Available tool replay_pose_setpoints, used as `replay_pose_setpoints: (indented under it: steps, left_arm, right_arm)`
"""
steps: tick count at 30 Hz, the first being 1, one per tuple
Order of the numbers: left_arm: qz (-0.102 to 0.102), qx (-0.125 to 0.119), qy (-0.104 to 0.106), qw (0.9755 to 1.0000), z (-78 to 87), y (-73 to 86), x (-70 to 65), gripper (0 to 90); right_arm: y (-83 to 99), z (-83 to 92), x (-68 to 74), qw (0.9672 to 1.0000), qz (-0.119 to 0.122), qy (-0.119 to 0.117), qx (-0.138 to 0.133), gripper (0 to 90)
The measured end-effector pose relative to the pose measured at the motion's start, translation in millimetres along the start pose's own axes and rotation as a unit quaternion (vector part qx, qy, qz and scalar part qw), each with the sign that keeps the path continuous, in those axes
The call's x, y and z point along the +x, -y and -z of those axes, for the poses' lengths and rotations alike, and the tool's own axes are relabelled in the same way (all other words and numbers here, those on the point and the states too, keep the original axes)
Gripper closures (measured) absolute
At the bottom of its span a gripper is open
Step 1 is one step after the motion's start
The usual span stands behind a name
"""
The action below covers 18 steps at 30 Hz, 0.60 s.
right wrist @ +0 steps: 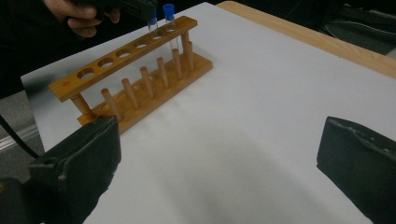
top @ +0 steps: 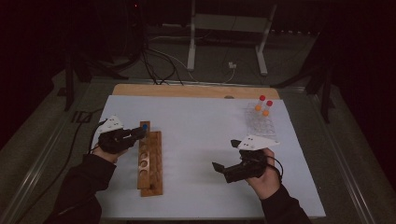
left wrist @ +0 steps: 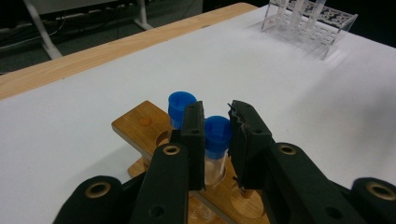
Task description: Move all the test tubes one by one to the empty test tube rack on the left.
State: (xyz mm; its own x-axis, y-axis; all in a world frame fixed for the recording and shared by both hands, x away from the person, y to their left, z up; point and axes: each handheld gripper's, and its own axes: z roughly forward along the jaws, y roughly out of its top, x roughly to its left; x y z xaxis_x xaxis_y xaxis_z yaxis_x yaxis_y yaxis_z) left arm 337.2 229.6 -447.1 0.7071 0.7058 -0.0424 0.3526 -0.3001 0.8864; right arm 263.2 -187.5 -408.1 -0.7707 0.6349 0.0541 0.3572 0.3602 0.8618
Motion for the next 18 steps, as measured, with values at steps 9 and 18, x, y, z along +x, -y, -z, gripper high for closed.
replay_pose_setpoints:
  steps: [9, 18]
  left_arm:
    - [0.0, 0.002, -0.002, 1.0, 1.5, 0.5, 0.1, 77.4]
    - [0.01, 0.002, 0.007, 0.9999, 1.3, 0.8, 1.5, 76.3]
  right_arm:
    - [-0.1, -0.3, 0.2, 1.0, 0.001, -0.001, 0.002, 0.0]
    - [-0.4, -0.3, -0.1, 1.0, 0.002, -0.001, 0.001, 0.0]
